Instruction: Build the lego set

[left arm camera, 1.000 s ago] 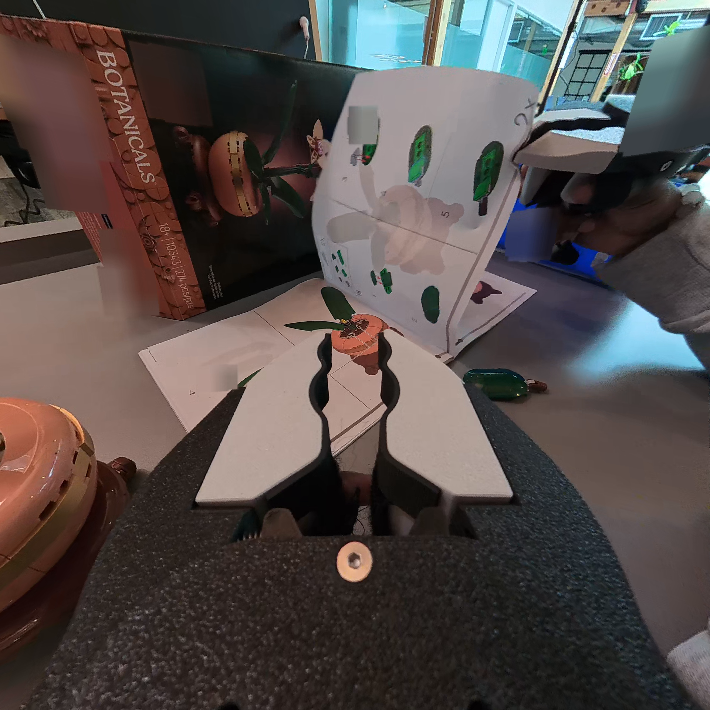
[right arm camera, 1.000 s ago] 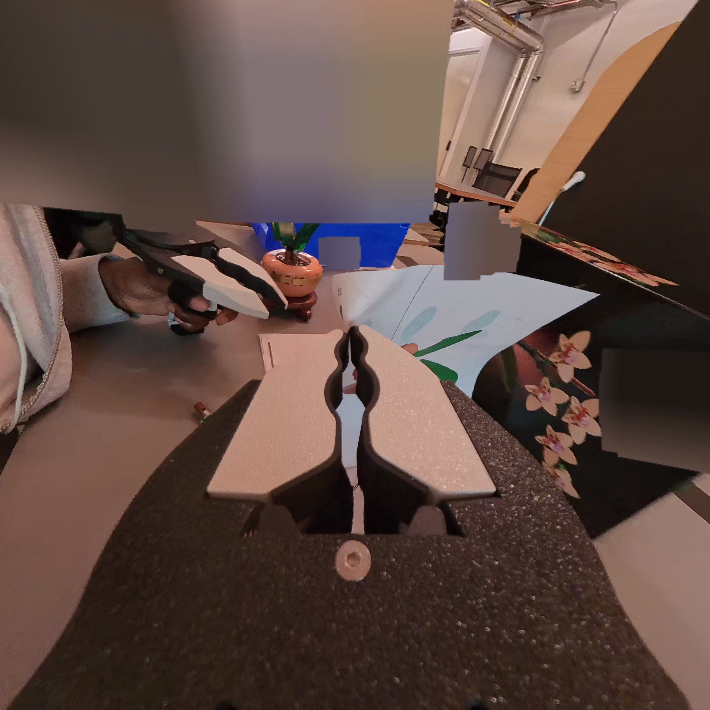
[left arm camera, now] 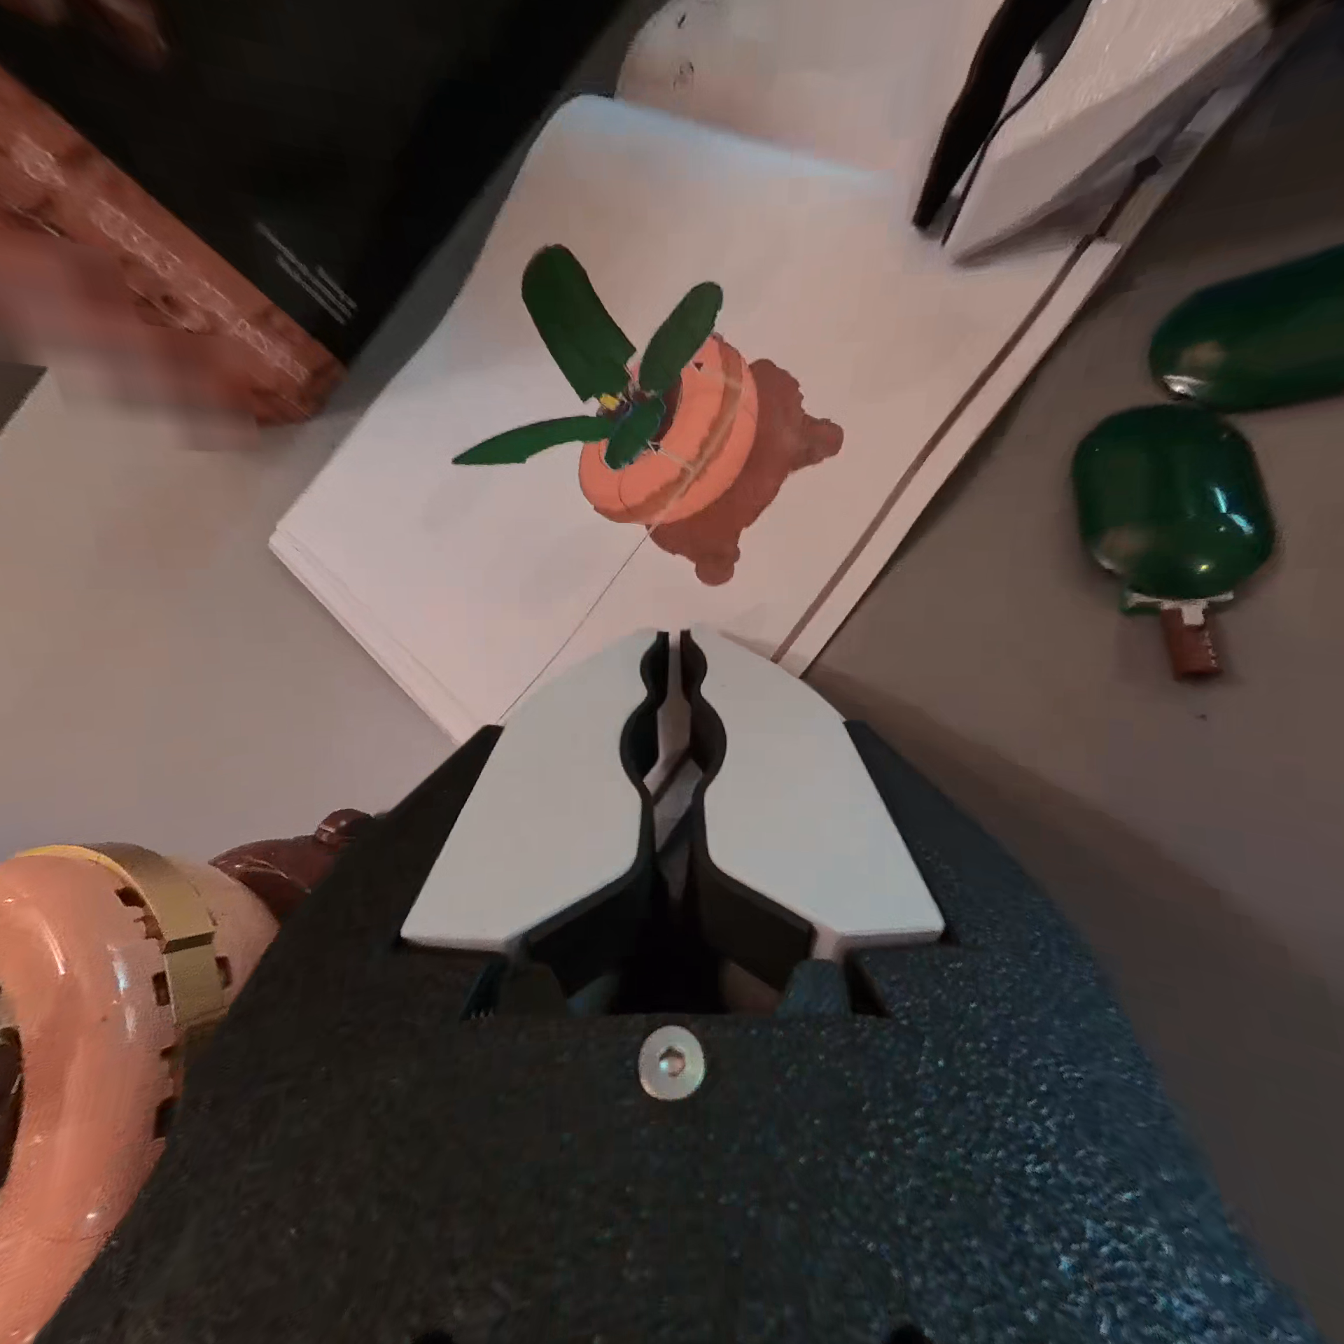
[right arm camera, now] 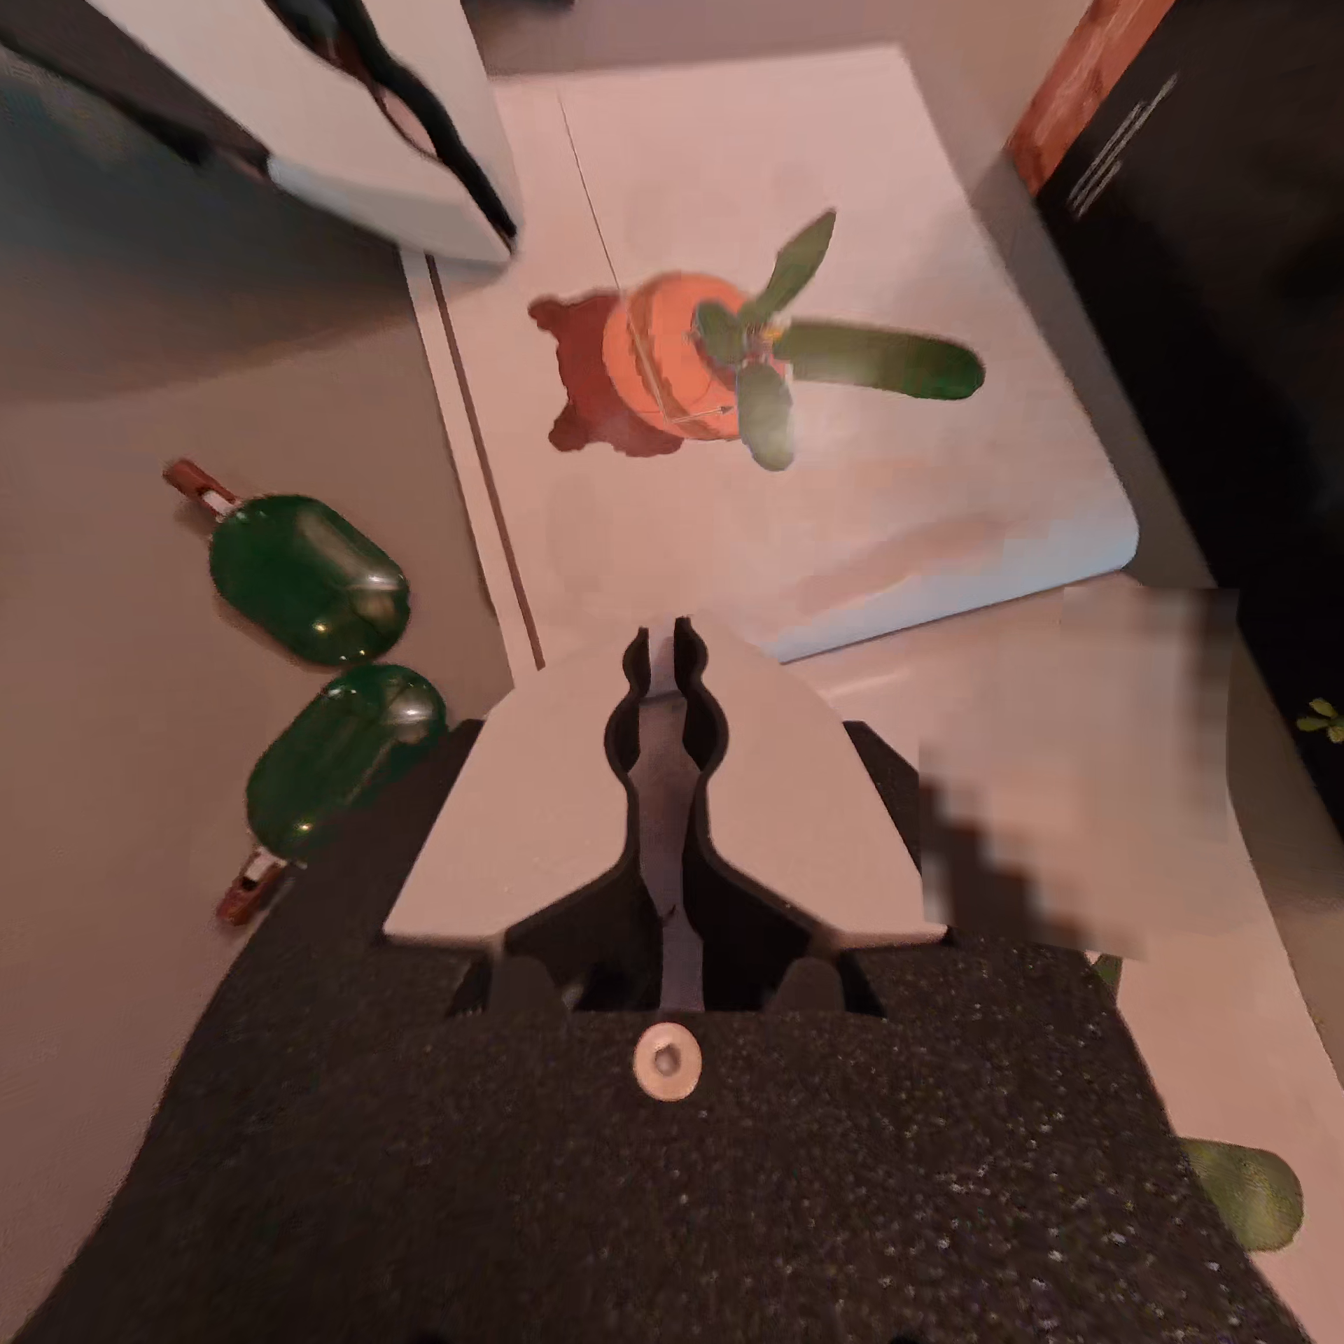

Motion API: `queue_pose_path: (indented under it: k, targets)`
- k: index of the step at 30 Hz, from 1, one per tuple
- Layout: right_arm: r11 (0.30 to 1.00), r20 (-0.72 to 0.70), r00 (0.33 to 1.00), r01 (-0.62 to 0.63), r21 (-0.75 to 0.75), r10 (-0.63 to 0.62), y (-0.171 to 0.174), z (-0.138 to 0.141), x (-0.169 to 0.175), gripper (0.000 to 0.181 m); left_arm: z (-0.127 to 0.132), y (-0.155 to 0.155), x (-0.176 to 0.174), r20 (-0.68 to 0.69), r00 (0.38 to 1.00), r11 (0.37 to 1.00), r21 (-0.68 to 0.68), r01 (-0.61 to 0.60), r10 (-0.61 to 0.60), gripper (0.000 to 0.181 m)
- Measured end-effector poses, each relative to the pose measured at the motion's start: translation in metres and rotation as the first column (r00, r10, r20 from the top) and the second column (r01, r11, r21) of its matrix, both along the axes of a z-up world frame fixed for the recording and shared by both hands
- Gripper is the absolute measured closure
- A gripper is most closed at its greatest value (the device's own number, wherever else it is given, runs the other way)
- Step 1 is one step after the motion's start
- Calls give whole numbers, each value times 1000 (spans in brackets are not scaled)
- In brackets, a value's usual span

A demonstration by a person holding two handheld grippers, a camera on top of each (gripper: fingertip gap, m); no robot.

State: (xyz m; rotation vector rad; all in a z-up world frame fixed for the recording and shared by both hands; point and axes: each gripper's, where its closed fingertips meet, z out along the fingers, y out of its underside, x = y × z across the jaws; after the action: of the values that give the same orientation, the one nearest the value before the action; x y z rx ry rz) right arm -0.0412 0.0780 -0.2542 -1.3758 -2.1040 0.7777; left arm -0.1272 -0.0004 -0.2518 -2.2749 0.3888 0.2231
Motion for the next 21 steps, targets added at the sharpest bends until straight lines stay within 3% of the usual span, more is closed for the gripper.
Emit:
queue_pose_path:
  k: [5, 8, 10, 14, 17, 21]
  targets:
    - [1000, 5, 1000, -3, -13, 3, 0, 0, 0, 175, 3, -4, -6, -19, 1000, 1000, 9, -10, 10, 175]
    - [999, -48, 999, -6, -37, 4, 1, 11, -1, 172, 21, -16, -17, -30, 998, 994, 92, -50, 53, 167]
    - [994, -118, 993, -13, -104, 1, -4, 27, 0, 171, 35, -30, -17, 47, 998, 987, 152, -47, 40, 163]
    - [981, -223, 973, -96, -166, 58, -25, 52, -3, 148, 53, -67, -13, 208, 978, 980, 198, -23, -19, 146]
    - [962, -280, 949, -201, -185, 145, -56, 65, -23, 127, 66, -93, -42, 211, 973, 965, 223, -142, 94, 135]
    - [926, -286, 921, -327, -189, 266, -93, 73, -72, 109, 59, -117, -82, 150, 964, 958, 156, -241, 218, 110]
